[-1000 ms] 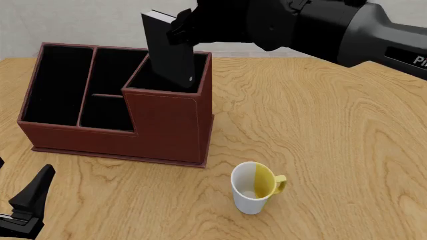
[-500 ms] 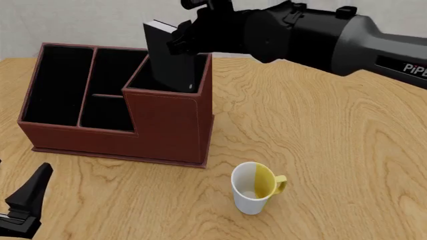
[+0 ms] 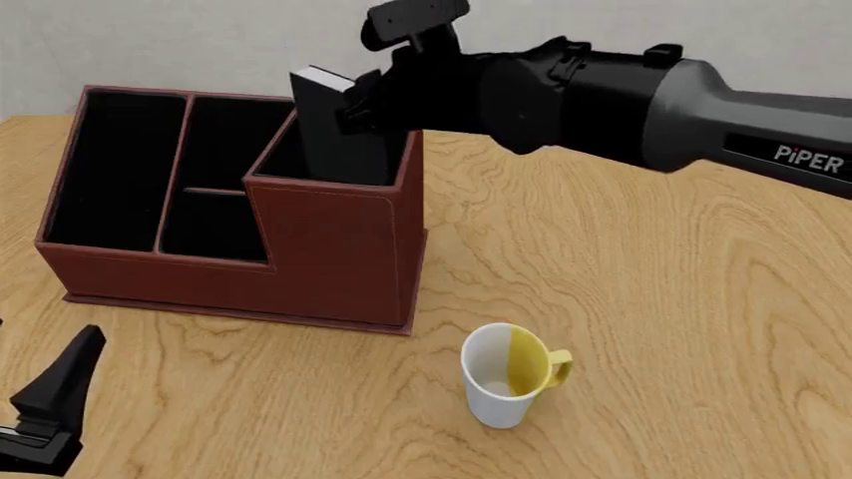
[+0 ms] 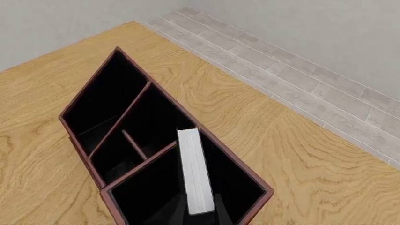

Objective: Pick up the book and place it in the right compartment of the caddy.

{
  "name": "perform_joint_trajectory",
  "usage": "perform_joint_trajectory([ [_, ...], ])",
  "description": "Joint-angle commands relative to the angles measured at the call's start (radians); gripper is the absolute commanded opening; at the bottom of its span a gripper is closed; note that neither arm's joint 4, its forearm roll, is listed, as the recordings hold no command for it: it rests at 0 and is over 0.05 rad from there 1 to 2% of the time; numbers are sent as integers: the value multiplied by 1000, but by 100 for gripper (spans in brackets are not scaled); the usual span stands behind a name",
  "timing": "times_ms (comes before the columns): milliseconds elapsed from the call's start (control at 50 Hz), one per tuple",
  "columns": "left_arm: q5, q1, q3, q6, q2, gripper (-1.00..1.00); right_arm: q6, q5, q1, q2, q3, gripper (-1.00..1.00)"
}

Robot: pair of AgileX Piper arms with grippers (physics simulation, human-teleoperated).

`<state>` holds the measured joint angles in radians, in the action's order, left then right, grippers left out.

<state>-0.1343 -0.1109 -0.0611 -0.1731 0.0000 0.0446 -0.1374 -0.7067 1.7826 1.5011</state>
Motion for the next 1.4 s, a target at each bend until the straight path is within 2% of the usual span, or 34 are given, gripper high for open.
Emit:
perform_joint_trajectory([
  [20, -3, -1, -1, 1, 0, 100, -32, 31, -1, 2, -14, -100],
  [300, -8, -1, -7, 0, 0, 100, -41, 71, -8, 18, -54, -100],
  [500, 22, 0, 26, 0, 0, 100, -48, 91, -10, 30, -73, -100],
  [980, 13, -2, 17, -2, 0, 100, -53, 91, -10, 30, -71, -100],
  [1000, 14, -2, 18, 0, 0, 100, -57, 91, -13, 29, -72, 100],
  [1400, 46, -2, 52, 0, 0, 100, -62, 85, -20, 18, -69, 100],
])
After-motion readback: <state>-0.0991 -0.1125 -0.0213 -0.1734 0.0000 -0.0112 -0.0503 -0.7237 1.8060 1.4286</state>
